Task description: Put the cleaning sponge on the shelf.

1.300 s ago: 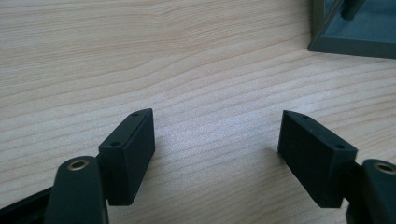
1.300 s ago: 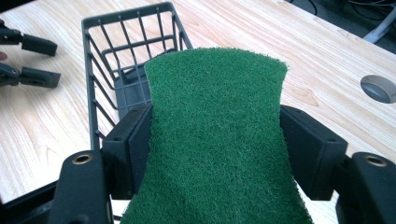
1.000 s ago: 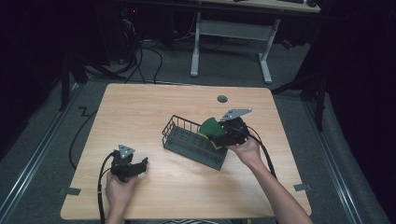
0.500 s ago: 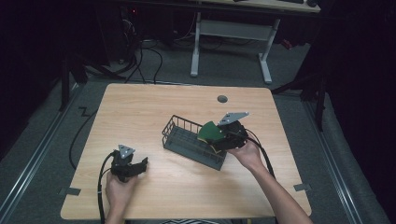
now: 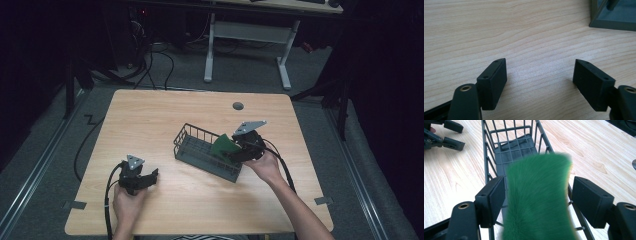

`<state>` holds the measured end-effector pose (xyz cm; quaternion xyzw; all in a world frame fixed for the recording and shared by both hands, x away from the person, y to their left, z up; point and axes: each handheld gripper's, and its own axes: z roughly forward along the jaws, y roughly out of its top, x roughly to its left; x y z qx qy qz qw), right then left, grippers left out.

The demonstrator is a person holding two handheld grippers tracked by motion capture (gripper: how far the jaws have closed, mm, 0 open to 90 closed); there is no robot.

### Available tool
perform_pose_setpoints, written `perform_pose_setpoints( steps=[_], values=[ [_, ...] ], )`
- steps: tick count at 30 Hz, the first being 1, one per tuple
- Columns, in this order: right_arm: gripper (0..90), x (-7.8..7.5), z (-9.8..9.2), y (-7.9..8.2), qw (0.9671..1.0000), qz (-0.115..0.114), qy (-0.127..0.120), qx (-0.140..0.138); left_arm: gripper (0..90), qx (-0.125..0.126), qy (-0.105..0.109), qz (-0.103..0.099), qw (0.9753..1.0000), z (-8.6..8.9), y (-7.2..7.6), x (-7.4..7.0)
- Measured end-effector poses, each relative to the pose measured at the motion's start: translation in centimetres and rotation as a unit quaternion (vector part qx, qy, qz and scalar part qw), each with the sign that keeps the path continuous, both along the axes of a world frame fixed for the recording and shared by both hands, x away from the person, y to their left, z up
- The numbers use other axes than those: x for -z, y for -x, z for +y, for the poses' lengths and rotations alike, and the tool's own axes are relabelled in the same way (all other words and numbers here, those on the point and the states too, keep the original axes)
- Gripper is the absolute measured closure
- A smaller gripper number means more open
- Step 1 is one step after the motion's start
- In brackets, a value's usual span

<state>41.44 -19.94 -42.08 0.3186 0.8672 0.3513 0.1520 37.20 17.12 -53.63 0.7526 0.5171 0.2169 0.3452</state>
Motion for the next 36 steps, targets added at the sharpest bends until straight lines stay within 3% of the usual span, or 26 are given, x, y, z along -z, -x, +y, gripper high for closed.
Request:
perform_pose_setpoints(
  steps=[6,12,19,20,28,31,36],
  values=[
    [37.0,0.1,0.2,0.1,0.9997,0.016,-0.012,-0.011,27.7,0.000,-0.001,0.000,1.0000,0.0,0.1,0.0],
    [37.5,0.1,0.1,0.3,0.9998,0.007,-0.017,-0.006,27.5,0.000,0.001,0.000,1.0000,0.0,0.0,0.0],
    [38.1,-1.0,-1.3,1.0,0.9976,-0.017,-0.059,0.031,27.2,0.000,0.000,0.000,1.0000,0.0,0.1,0.0],
    [38.9,-1.0,-1.8,1.1,0.9960,-0.022,-0.077,0.040,27.3,0.000,-0.001,0.000,1.0000,0.0,0.1,0.0],
    [39.0,-1.4,-3.7,1.7,0.9937,-0.027,-0.085,0.068,27.6,0.001,0.000,0.001,1.0000,0.0,0.1,0.0],
    [39.1,-1.3,-4.4,2.2,0.9937,-0.037,-0.070,0.080,27.5,0.001,0.000,0.001,1.0000,0.0,0.1,0.0],
    [39.5,-0.5,-6.7,2.7,0.9895,-0.028,-0.094,0.106,27.4,0.001,0.000,0.001,1.0000,0.0,0.1,0.0]
  ],
)
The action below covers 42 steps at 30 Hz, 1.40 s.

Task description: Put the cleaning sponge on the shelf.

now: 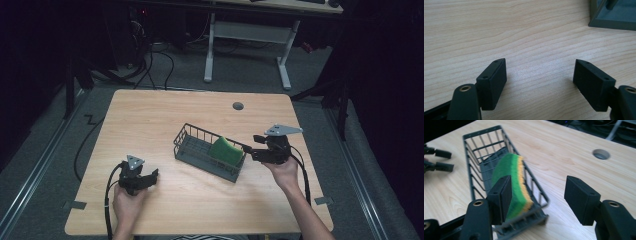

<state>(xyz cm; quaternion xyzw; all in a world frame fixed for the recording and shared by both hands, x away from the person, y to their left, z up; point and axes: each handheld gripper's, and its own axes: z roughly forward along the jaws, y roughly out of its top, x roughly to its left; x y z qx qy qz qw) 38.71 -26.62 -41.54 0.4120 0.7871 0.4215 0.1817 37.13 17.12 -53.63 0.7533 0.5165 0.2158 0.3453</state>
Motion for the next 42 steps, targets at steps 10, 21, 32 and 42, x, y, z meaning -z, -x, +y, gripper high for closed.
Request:
perform_pose_setpoints(
  steps=[10,21,32,42],
  values=[
    [40.1,0.5,-3.5,1.5,0.9991,-0.002,-0.021,0.038,27.5,-0.001,-0.001,-0.001,1.0000,0.0,0.0,0.0],
    [40.4,1.7,-5.5,2.6,0.9974,0.009,-0.042,0.058,27.5,-0.001,-0.001,-0.001,1.0000,0.0,0.0,0.0],
    [40.6,3.4,-6.8,3.8,0.9952,0.021,-0.058,0.075,27.5,-0.001,-0.001,-0.001,1.0000,0.0,0.0,0.0],
    [40.6,5.6,-7.7,5.1,0.9926,0.034,-0.072,0.091,27.5,-0.001,-0.002,-0.001,1.0000,-0.1,0.0,0.0]
  ],
)
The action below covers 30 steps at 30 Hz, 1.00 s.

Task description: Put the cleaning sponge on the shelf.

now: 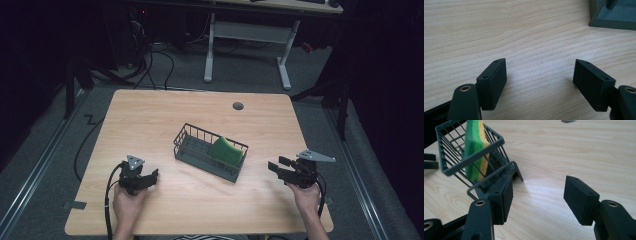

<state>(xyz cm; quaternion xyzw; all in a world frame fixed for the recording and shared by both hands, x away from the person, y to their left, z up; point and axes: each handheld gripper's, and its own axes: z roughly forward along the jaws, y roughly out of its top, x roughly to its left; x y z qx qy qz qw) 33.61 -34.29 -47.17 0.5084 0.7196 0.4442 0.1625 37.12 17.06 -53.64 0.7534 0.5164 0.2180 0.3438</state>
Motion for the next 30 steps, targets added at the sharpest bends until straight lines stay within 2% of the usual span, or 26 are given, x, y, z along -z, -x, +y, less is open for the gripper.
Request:
perform_pose_setpoints(
  steps=[5,11,19,20,24,25,30],
  values=[
    [40.6,0.8,0.0,0.4,1.0000,0.006,0.002,0.004,27.6,0.000,0.000,0.000,1.0000,0.0,0.0,0.0],
    [40.6,2.5,0.4,0.6,0.9997,0.013,0.020,0.009,27.6,-0.001,-0.001,0.000,1.0000,0.0,0.0,0.0],
    [40.5,3.7,0.7,0.5,0.9988,0.018,0.042,0.016,27.7,0.000,-0.001,0.000,1.0000,0.0,0.0,0.0],
    [40.5,4.1,0.8,0.4,0.9981,0.020,0.055,0.020,27.7,0.000,-0.001,0.000,1.0000,0.0,0.0,0.0],
    [40.5,4.6,1.0,0.3,0.9975,0.021,0.062,0.024,27.7,-0.001,-0.001,0.000,1.0000,0.0,0.0,0.0],
    [40.6,4.9,1.0,0.1,0.9969,0.021,0.071,0.028,27.7,0.000,-0.001,0.000,1.0000,0.0,0.0,0.0],
    [40.3,5.4,1.1,0.0,0.9962,0.026,0.076,0.035,27.7,0.000,0.000,0.000,1.0000,0.0,0.0,0.0]
  ],
)
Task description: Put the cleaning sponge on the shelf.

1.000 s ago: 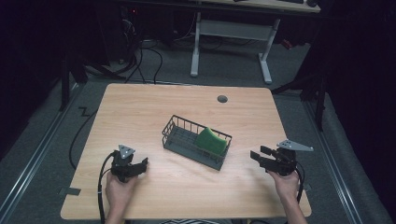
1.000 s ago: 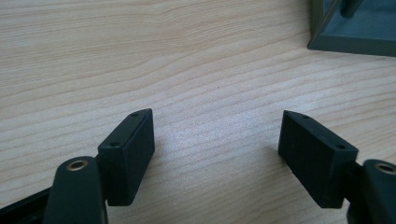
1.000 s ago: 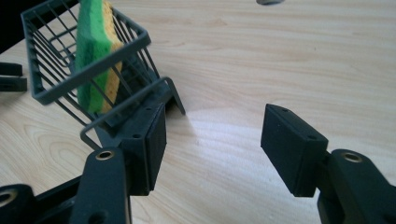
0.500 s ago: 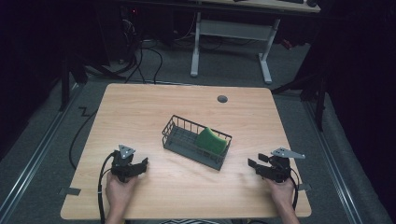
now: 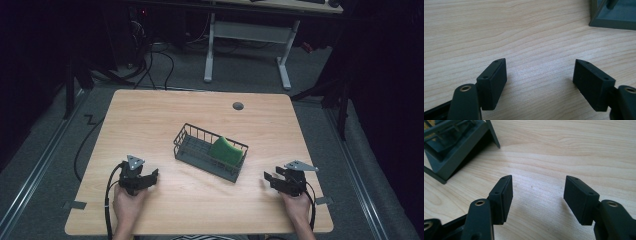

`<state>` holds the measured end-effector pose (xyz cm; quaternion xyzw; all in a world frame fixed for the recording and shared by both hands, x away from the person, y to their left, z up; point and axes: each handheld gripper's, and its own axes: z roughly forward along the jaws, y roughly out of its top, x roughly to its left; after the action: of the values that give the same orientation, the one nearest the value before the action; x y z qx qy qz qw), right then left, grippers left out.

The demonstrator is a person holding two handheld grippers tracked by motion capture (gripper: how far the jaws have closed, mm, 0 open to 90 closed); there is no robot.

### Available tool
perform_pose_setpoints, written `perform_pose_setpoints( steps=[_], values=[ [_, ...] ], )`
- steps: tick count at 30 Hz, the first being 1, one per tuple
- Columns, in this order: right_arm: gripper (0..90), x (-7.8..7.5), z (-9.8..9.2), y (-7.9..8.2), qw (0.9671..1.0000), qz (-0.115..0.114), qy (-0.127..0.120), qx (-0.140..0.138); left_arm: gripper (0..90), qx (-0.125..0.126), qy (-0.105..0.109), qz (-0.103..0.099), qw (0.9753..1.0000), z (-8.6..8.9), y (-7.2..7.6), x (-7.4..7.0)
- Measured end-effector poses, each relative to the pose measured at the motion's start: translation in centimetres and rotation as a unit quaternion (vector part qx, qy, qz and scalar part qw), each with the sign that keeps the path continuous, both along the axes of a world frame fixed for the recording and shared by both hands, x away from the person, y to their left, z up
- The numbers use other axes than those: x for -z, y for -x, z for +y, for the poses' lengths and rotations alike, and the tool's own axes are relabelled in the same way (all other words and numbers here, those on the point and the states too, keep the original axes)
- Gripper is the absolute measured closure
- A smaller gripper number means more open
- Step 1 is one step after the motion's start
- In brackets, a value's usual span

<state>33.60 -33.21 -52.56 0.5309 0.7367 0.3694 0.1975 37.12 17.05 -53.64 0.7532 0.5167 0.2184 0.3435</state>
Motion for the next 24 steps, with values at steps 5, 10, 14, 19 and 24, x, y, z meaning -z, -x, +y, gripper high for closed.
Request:
perform_pose_setpoints(
  steps=[5,10,14,19,24],
  values=[
    [39.9,0.4,0.6,-0.2,0.9996,0.001,0.027,-0.001,27.7,0.000,0.000,0.000,1.0000,0.0,0.0,0.0],
    [39.1,0.4,0.9,-0.4,0.9993,0.004,0.037,-0.001,27.7,0.000,-0.001,0.000,1.0000,0.0,0.0,0.0],
    [38.0,0.5,1.2,-0.4,0.9985,0.001,0.054,0.005,27.7,0.000,-0.001,0.000,1.0000,0.0,0.0,0.0],
    [31.0,0.5,1.5,-0.3,0.9976,0.004,0.065,0.024,27.7,0.000,0.000,0.000,1.0000,0.0,0.0,0.0],
    [30.7,0.5,1.6,-0.2,0.9974,0.005,0.065,0.031,27.7,0.000,0.000,0.000,1.0000,0.0,0.0,0.0]
  ],
)
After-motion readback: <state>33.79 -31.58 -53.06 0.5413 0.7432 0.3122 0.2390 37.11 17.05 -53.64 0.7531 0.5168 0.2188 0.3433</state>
